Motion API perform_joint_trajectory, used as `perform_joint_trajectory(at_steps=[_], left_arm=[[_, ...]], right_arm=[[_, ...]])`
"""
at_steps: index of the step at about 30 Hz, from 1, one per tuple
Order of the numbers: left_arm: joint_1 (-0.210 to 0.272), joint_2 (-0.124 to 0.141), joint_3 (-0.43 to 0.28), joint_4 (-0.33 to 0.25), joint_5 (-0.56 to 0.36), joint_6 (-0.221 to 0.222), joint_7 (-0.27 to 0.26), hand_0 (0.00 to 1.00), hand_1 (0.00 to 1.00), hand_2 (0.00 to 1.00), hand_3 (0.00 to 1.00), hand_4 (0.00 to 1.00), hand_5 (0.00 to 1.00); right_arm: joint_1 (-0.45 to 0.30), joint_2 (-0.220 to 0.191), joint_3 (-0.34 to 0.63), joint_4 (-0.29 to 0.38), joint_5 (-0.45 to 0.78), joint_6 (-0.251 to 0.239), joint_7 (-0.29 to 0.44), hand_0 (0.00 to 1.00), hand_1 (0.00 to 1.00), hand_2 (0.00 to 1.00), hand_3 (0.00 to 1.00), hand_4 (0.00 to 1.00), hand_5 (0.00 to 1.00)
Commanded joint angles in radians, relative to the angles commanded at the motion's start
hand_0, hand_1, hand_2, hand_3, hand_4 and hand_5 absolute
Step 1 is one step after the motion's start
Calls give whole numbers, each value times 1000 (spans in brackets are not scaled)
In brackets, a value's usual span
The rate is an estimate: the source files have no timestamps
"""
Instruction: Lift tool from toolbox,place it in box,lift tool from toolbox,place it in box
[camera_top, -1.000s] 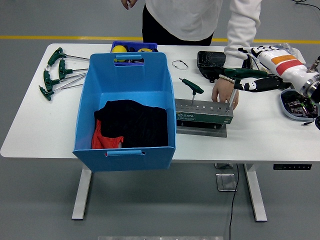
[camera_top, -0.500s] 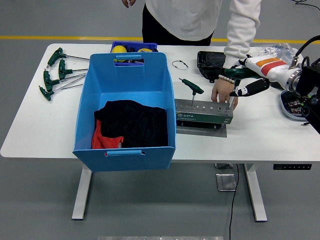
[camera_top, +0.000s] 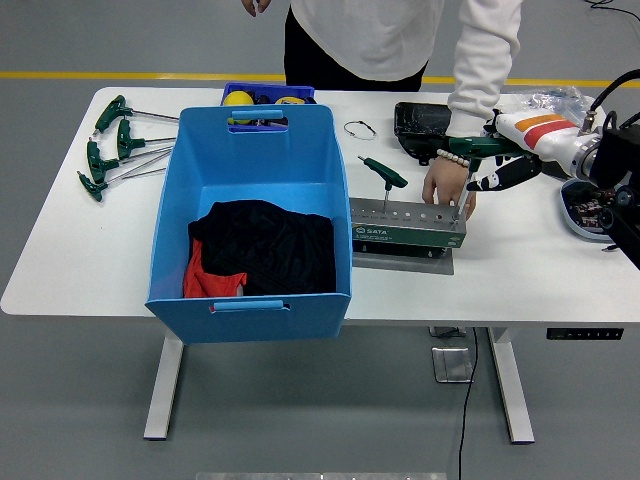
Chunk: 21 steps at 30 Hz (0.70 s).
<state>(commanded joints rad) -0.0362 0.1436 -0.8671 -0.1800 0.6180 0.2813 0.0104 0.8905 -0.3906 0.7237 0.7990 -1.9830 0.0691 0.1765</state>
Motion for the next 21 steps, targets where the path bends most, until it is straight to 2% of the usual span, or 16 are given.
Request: perform_joint_trajectory(at_steps=[5,6,11,12,17,18,21], left_arm=[[1,1,7,0,-3,-3,0,734,753,785,762,757,703],[1,2,8,0,-4,-3,0,738,751,784,760,753,699],[0,3,17,0,-5,-4,2,738,751,784,760,753,699],[-1,4,17,0,-3,-5,3,738,749,780,759,753,698],[-3,6,18,0,-1,-5,5,738,749,780,759,753,698],[-4,6,18,0,0,-5,5,738,740,776,759,753,696],[-5,7,15,0,3,-5,5,738,740,776,759,753,696]], right_arm=[[-1,1,-1,2,25,35,-25,277,288,283,365,998,582],[-1,1,0,4,28,40,-29,223,219,239,313,998,593],[6,-3,-5,18,42,54,-46,223,219,239,313,998,593],[9,-4,-8,21,43,57,-49,175,163,202,272,998,609],[20,-3,-17,25,49,78,-70,175,163,202,272,998,609],[21,-2,-18,24,51,80,-75,121,112,167,248,998,636],[25,0,-20,20,56,84,-86,121,112,167,248,998,636]])
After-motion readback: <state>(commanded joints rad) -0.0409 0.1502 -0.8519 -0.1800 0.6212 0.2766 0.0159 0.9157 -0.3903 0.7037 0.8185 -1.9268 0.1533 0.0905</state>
